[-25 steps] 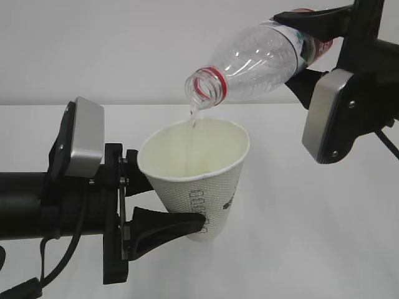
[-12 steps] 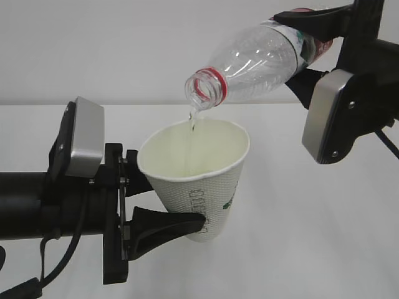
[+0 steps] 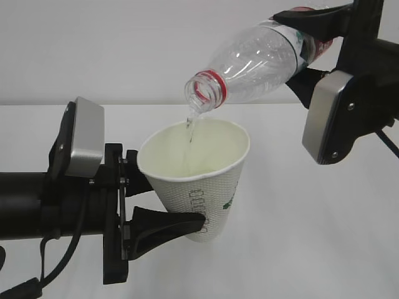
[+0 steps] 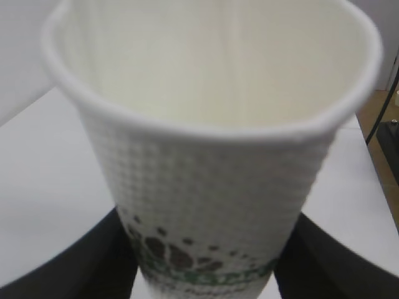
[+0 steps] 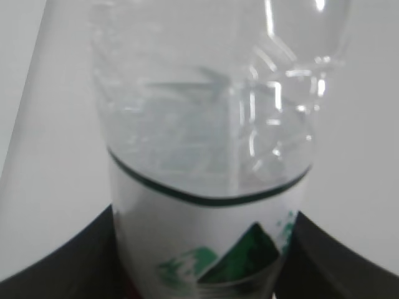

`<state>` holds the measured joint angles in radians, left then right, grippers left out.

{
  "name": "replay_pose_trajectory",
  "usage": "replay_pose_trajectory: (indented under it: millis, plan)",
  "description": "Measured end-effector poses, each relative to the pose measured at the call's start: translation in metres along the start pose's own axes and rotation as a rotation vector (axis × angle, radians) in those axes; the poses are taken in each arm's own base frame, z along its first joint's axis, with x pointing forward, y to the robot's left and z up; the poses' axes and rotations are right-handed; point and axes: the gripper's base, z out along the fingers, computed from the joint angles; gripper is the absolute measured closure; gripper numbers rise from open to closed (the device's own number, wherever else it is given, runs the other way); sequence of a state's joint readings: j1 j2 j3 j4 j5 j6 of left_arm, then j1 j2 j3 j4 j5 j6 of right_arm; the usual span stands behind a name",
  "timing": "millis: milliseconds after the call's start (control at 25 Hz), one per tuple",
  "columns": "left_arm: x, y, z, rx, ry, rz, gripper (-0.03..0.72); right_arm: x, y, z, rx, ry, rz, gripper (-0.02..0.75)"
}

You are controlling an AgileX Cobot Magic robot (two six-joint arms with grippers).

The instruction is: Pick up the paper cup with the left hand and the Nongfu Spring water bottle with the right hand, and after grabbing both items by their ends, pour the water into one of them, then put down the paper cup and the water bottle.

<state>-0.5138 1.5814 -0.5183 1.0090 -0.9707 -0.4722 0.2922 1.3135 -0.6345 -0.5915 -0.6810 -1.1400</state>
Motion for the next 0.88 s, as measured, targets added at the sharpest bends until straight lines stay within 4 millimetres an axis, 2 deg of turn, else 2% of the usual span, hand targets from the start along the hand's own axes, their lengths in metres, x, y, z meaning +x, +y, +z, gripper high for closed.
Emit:
replay_pose_trajectory:
  millis: [880]
  plan:
    - [0.0002, 0.0001, 0.0000, -0.001, 0.002, 0.000, 0.241, -0.0008, -0.0022, 0.0001, 0.022, -0.010, -0.002, 0.288]
